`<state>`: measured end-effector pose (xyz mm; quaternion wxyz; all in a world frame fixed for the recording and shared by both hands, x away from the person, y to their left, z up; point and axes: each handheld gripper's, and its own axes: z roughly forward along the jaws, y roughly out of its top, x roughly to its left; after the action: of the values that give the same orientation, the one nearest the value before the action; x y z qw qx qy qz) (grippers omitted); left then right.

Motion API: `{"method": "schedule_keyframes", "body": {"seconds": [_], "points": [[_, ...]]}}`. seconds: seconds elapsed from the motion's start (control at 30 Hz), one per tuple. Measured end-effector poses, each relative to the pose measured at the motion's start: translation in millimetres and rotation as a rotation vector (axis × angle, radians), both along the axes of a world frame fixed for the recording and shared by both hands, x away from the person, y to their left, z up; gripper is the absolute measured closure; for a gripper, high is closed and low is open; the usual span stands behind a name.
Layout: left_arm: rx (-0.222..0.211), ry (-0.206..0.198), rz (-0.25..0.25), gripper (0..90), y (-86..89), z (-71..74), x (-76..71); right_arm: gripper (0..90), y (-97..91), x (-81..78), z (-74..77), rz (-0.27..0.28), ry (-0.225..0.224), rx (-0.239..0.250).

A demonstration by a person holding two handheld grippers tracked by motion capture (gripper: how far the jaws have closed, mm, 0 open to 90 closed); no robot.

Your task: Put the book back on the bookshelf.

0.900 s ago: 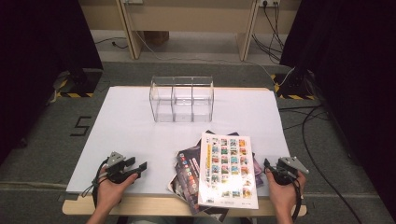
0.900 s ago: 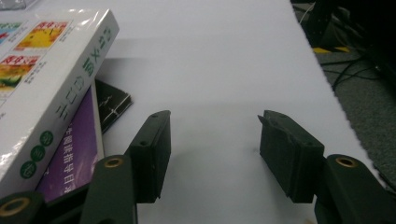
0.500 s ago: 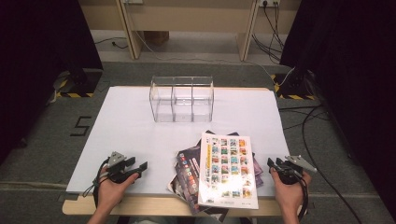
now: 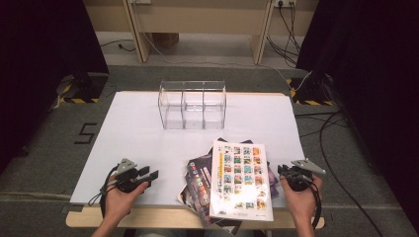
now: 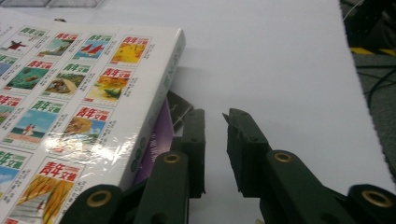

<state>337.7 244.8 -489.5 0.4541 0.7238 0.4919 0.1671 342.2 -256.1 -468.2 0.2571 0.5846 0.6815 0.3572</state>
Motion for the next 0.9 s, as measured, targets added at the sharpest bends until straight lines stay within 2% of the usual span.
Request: {"method": "schedule_keyframes", "body": {"seconds": [0.1, 0.17, 0.2, 0.23, 0.27, 0.3, 0.4, 0.43, 0.47, 0.5, 0.6, 0.63, 0.87, 0.9], "points": [[-0.006, 0.016, -0.068, 59.0, -20.0, 17.8, 5.2, 77.5, 5.2, 5.8, -2.0, 0.019, 0.035, -0.008], [0.000, 0.016, -0.084, 60.2, -25.1, 22.2, 7.4, 77.5, 7.3, 9.4, -2.5, 0.027, 0.048, -0.018], [0.000, 0.015, -0.097, 60.2, -30.4, 26.0, 9.8, 77.5, 8.4, 10.8, -2.4, 0.032, 0.054, -0.005], [-0.011, 0.027, -0.126, 60.1, -40.8, 32.4, 14.6, 77.2, 9.2, 12.3, -2.2, 0.041, 0.051, 0.003], [-0.011, 0.027, -0.126, 59.7, -40.8, 32.4, 14.6, 77.2, 9.2, 12.3, -2.2, 0.041, 0.051, 0.003], [-0.011, 0.039, -0.154, 59.2, -51.4, 36.3, 18.5, 77.0, 12.0, 14.2, -1.5, 0.047, 0.057, -0.002], [-0.007, 0.043, -0.173, 57.5, -61.3, 39.3, 21.4, 76.6, 15.4, 15.6, -2.2, 0.061, 0.074, 0.006], [-0.036, 0.064, -0.189, 54.7, -69.6, 41.7, 24.3, 77.1, 19.8, 15.7, -3.6, 0.075, 0.086, -0.002], [-0.036, 0.064, -0.189, 52.8, -69.6, 41.7, 24.3, 77.4, 21.9, 15.4, -4.5, 0.072, 0.087, -0.012], [-0.057, 0.078, -0.206, 51.0, -77.5, 43.9, 27.5, 77.6, 22.8, 15.2, -4.8, 0.067, 0.082, -0.020], [-0.077, 0.092, -0.223, 46.9, -86.0, 45.2, 31.1, 79.1, 23.0, 14.9, -5.3, 0.064, 0.082, -0.008], [-0.098, 0.114, -0.242, 45.9, -94.8, 45.3, 35.5, 80.0, 23.7, 14.2, -5.4, 0.056, 0.084, -0.001], [-0.116, 0.169, -0.276, 44.1, -119.7, 41.4, 49.5, 80.1, 26.0, 12.2, -5.7, 0.037, 0.080, -0.006], [-0.112, 0.179, -0.286, 44.1, -127.7, 41.0, 52.8, 80.1, 26.8, 11.7, -5.8, 0.031, 0.077, -0.005]]}}
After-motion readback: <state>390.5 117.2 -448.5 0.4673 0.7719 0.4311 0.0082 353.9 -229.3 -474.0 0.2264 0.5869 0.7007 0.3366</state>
